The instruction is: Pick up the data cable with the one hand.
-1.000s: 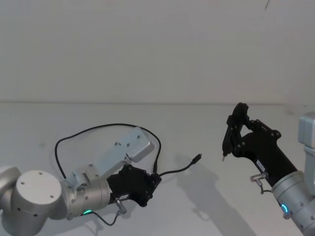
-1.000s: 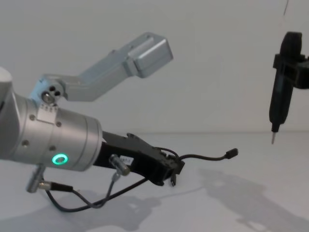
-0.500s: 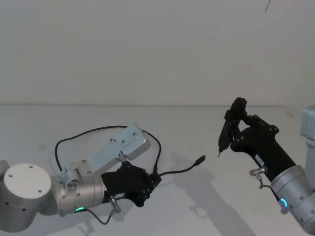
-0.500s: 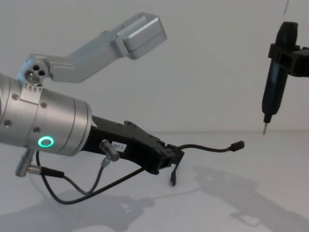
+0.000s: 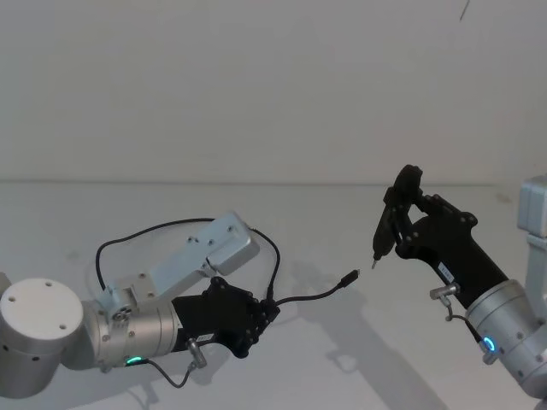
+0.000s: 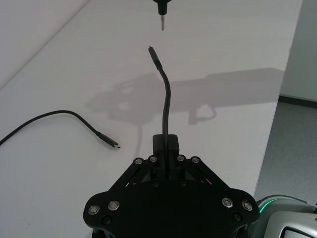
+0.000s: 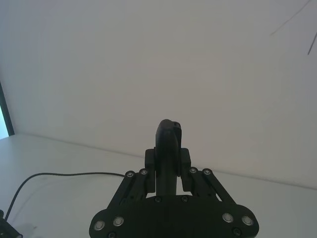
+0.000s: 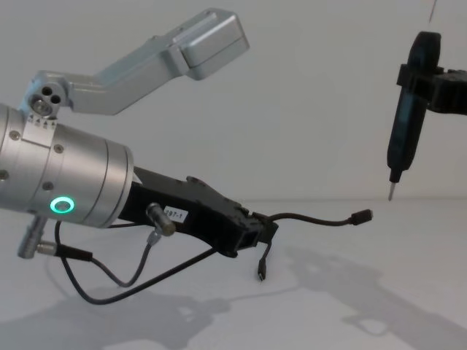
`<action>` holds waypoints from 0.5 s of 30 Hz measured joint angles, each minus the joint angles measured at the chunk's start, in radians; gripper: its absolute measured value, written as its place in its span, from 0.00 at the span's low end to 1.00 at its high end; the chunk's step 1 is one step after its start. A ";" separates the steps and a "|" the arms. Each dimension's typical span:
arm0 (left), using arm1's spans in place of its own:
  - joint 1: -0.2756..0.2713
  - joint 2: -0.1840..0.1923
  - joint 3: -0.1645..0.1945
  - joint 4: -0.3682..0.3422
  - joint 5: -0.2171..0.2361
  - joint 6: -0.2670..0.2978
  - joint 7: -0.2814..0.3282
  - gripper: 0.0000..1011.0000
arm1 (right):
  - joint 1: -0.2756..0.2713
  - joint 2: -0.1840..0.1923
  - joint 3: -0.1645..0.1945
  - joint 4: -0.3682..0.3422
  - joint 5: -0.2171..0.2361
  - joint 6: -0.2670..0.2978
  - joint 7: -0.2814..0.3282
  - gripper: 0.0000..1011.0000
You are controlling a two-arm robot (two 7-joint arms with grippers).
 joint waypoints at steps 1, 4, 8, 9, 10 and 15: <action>0.000 0.000 0.000 0.000 0.000 0.000 0.000 0.04 | 0.002 -0.001 0.000 0.003 -0.001 -0.001 0.001 0.28; -0.001 0.001 0.000 -0.001 -0.001 0.000 -0.003 0.04 | 0.009 -0.003 -0.003 0.013 -0.006 -0.003 0.007 0.28; -0.002 0.003 0.000 -0.002 -0.002 0.001 -0.005 0.04 | 0.016 -0.007 -0.007 0.026 -0.015 -0.007 0.012 0.28; -0.002 0.003 0.000 -0.002 -0.002 0.001 -0.005 0.04 | 0.017 -0.008 -0.008 0.029 -0.017 -0.008 0.013 0.28; -0.002 0.003 0.000 -0.002 -0.002 0.001 -0.005 0.04 | 0.020 -0.009 -0.010 0.033 -0.021 -0.009 0.014 0.28; -0.002 0.004 0.000 -0.003 -0.003 0.001 -0.007 0.04 | 0.027 -0.012 -0.017 0.048 -0.039 -0.017 0.016 0.28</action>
